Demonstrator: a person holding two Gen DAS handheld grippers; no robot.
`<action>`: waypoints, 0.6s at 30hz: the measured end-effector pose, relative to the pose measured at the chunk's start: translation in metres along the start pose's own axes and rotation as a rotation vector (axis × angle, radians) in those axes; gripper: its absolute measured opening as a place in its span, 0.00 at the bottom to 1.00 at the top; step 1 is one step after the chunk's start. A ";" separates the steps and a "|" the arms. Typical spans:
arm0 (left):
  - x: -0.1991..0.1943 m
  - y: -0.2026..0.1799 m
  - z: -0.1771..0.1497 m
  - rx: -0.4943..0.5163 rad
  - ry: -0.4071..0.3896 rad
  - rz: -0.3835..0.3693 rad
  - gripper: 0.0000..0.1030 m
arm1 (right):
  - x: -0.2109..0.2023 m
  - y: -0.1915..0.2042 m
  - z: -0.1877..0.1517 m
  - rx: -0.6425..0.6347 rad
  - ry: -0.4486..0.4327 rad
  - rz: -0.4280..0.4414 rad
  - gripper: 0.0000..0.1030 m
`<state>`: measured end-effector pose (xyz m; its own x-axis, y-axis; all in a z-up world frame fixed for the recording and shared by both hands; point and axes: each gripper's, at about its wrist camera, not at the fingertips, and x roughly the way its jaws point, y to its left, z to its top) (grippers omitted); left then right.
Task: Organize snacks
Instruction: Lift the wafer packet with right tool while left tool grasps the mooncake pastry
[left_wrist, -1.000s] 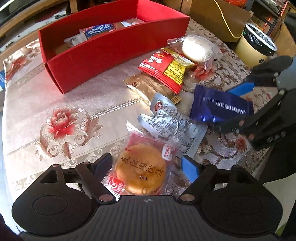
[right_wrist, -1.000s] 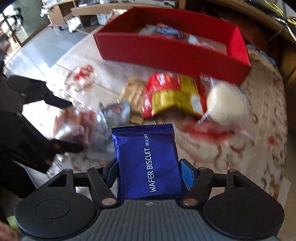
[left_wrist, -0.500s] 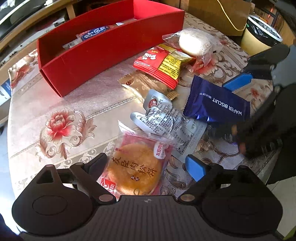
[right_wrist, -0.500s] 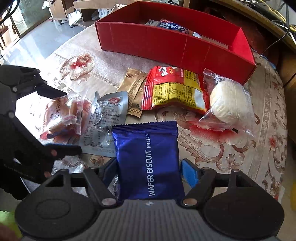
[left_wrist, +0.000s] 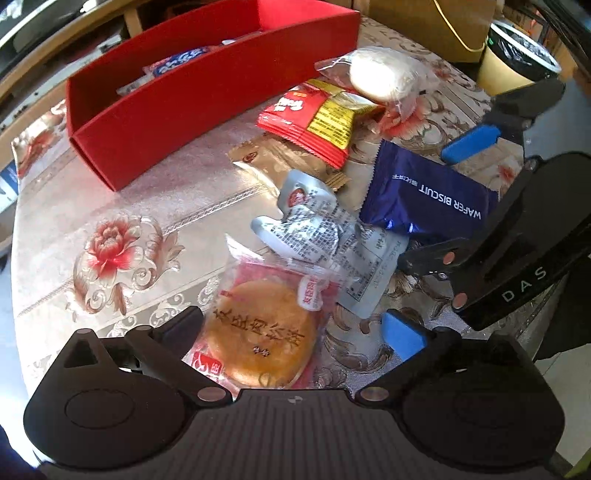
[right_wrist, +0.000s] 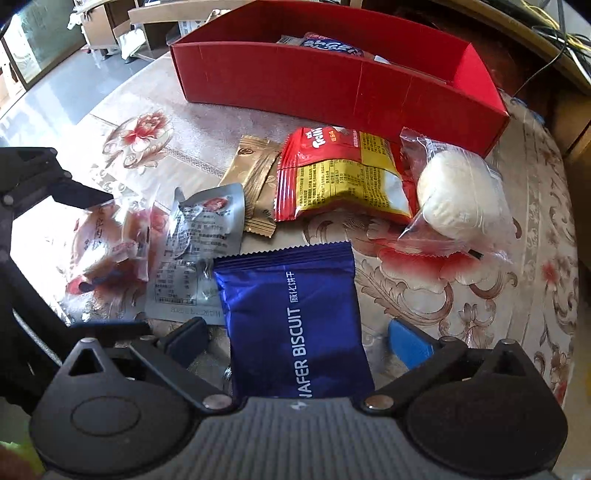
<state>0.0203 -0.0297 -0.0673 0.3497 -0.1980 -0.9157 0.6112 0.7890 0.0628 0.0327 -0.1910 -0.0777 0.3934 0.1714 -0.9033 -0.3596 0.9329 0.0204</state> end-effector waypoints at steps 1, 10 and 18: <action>0.000 0.000 0.001 -0.003 0.001 -0.003 1.00 | 0.000 -0.001 0.000 0.001 0.000 0.002 0.98; 0.001 0.001 0.000 -0.011 0.002 0.000 1.00 | 0.001 -0.002 -0.001 -0.005 0.005 0.010 0.96; -0.010 -0.005 -0.003 -0.039 -0.019 -0.001 0.79 | -0.014 -0.011 -0.004 0.039 -0.027 -0.017 0.58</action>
<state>0.0122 -0.0299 -0.0595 0.3632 -0.2094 -0.9078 0.5832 0.8110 0.0463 0.0278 -0.2050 -0.0670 0.4222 0.1638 -0.8916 -0.3199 0.9472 0.0226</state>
